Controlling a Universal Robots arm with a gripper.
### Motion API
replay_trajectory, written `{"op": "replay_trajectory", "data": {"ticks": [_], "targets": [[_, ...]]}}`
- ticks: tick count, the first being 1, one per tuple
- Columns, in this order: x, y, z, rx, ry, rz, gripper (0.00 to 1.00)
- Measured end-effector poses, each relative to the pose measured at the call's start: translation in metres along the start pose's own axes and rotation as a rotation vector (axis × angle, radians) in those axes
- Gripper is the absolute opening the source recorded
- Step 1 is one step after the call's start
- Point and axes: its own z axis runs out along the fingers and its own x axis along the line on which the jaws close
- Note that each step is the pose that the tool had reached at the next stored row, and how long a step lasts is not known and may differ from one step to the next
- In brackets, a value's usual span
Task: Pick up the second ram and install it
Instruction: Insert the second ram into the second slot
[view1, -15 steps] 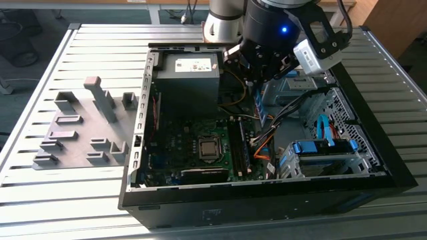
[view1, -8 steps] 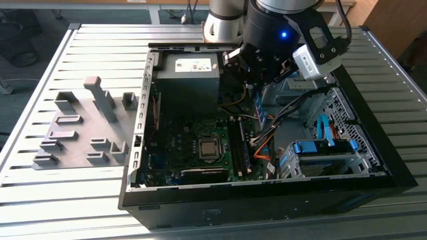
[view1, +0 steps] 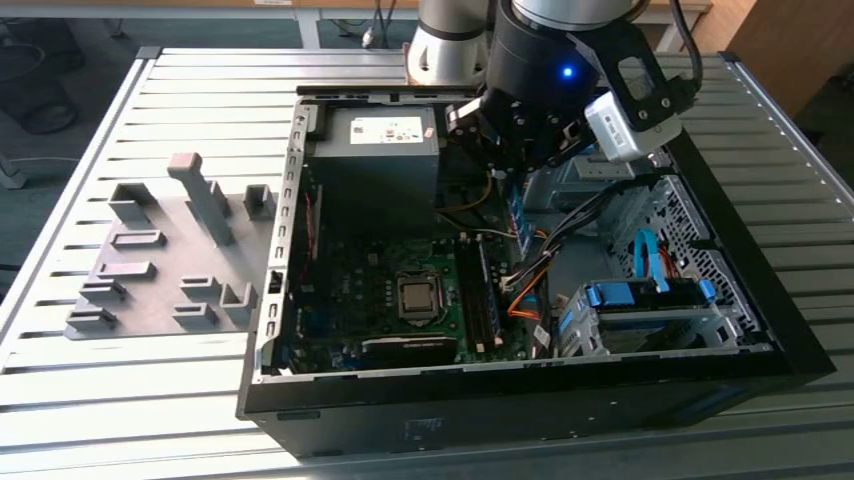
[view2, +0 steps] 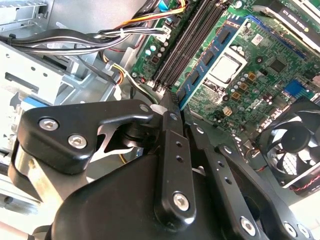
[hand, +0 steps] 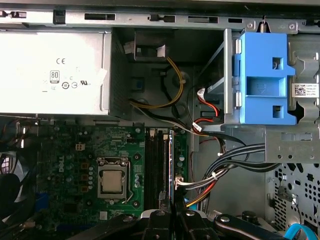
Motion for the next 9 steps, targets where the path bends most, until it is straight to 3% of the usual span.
{"op": "replay_trajectory", "data": {"ticks": [5,9], "targets": [[0.0000,-0.0002,0.0021,-0.0001,0.0035,0.000,0.14],[0.0002,-0.0005,0.0091,0.0000,0.0075,-0.001,0.14]]}}
